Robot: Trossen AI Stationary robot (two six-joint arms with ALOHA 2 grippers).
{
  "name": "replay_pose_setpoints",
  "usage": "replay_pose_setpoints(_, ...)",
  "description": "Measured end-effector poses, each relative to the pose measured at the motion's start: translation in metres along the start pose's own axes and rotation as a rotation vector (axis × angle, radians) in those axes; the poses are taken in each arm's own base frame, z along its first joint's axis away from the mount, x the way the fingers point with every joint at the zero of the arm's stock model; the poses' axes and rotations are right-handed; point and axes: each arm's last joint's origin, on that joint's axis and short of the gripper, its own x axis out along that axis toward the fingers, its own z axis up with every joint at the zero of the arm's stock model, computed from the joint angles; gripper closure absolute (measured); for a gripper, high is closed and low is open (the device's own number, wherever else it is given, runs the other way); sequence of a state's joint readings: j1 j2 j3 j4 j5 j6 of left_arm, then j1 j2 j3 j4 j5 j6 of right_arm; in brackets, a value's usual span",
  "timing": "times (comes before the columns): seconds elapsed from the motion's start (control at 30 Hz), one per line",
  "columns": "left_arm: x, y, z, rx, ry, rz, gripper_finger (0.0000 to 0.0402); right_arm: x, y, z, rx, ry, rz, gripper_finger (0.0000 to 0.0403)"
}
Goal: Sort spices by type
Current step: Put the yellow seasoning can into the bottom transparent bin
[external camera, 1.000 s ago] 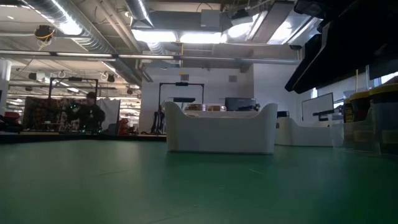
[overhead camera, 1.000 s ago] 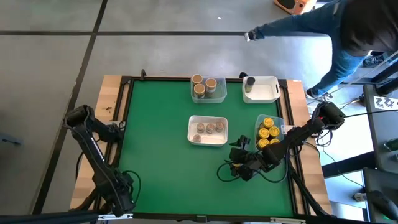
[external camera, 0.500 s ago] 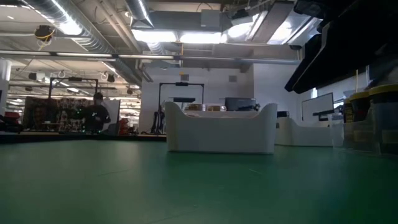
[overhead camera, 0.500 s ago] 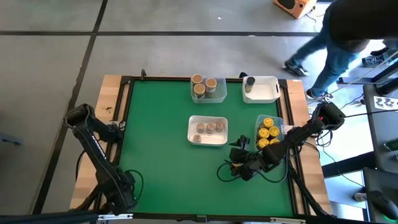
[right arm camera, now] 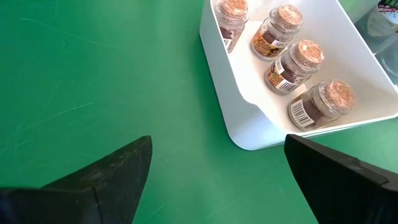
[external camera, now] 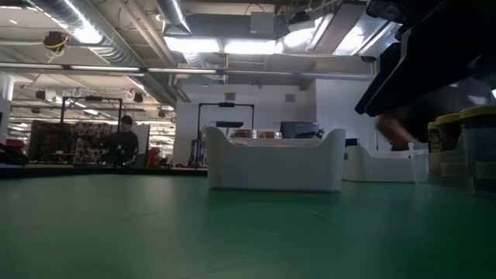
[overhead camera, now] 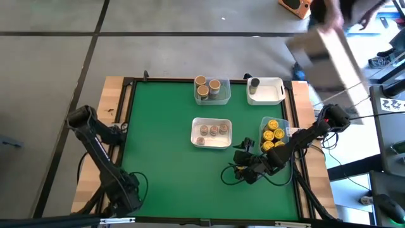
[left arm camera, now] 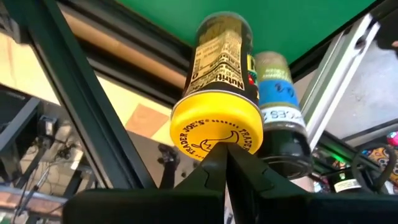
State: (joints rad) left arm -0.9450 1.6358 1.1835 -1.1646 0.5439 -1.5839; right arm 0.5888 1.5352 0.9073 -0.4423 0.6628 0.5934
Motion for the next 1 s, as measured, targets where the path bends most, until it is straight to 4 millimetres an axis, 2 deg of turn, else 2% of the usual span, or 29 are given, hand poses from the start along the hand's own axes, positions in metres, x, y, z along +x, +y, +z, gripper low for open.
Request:
replay_pose_setpoints(0.17,0.003,-0.006,-0.005,0.036,0.013,-0.053,0.0396,0.000,0.000,0.000,0.000,0.000,0.000,0.0039)
replay_pose_setpoints(0.37,-0.002,-0.015,0.001,0.075,-0.131,-0.149,0.0399,0.000,0.000,0.000,0.000,0.000,0.000,0.0039)
replay_pose_setpoints(0.53,0.001,-0.012,0.009,0.060,-0.225,-0.103,0.0399,0.000,0.000,0.000,0.003,-0.004,0.002,0.0039)
replay_pose_setpoints(0.7,-0.002,-0.008,0.006,0.045,-0.179,-0.074,0.0399,0.000,0.001,0.001,0.005,-0.005,0.004,0.0039)
replay_pose_setpoints(0.87,-0.004,-0.006,0.013,0.039,-0.224,-0.052,0.0399,0.000,0.001,0.001,0.007,-0.007,0.005,0.0039)
replay_pose_setpoints(1.0,-0.005,-0.005,0.012,0.048,-0.199,-0.045,0.0398,0.000,0.001,0.001,0.008,-0.008,0.006,0.0039)
